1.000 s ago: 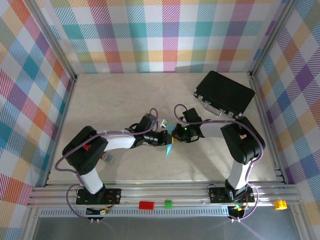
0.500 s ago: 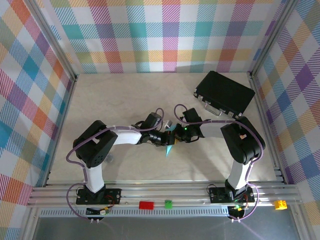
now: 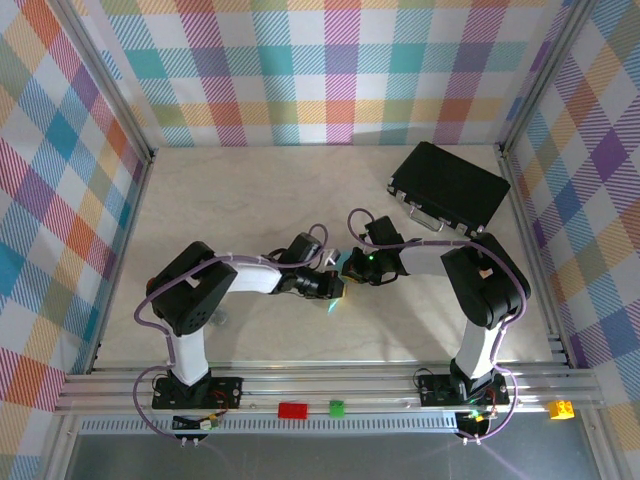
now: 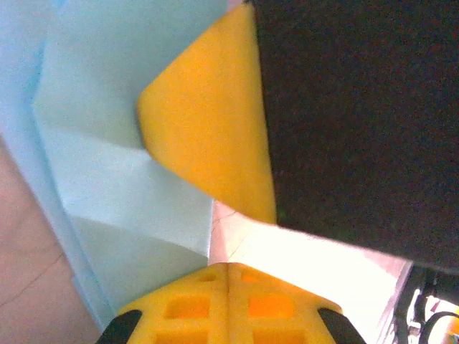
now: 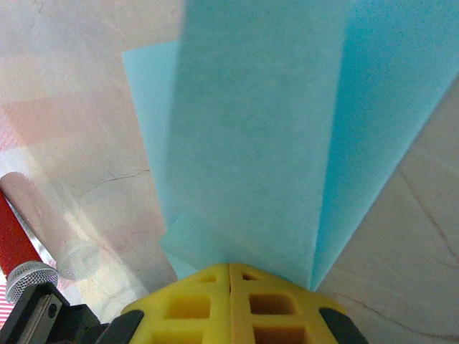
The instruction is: Fold a paper plane with a square sheet of paper (pick it up from the middle)
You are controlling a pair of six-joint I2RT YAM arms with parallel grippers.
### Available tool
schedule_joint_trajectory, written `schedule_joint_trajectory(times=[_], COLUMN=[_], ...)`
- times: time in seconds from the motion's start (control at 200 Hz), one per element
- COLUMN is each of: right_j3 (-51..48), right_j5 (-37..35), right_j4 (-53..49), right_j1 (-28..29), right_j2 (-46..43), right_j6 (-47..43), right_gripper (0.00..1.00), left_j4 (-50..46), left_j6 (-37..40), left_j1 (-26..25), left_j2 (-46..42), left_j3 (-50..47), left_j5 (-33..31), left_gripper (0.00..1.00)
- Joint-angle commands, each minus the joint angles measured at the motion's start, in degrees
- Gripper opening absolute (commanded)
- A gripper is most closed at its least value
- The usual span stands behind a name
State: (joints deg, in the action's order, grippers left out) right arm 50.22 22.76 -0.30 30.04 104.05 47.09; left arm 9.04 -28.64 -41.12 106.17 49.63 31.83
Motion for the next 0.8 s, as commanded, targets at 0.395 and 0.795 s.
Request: schedule_joint_trajectory(times=[0.395,0.795], right_j3=[-1.97,-1.96], right_j5=[-7.38,-6.94], right_j4=[-6.92,-6.88], right_j1=[0.01,0.04], right_j2=[3.7,3.57], right_j6=[-0.07,0.19], right_gripper=[0.04,0.04], left_j4=[-12.48,-15.88], left_j6=[4.38,3.83], left_j1=[-2.22,-3.1], left_j2=[-8.6,-18.71], left_j3=[-9.48,-12.88], left_j5=[-2.88,-8.1], left_gripper=[0.02,0.0])
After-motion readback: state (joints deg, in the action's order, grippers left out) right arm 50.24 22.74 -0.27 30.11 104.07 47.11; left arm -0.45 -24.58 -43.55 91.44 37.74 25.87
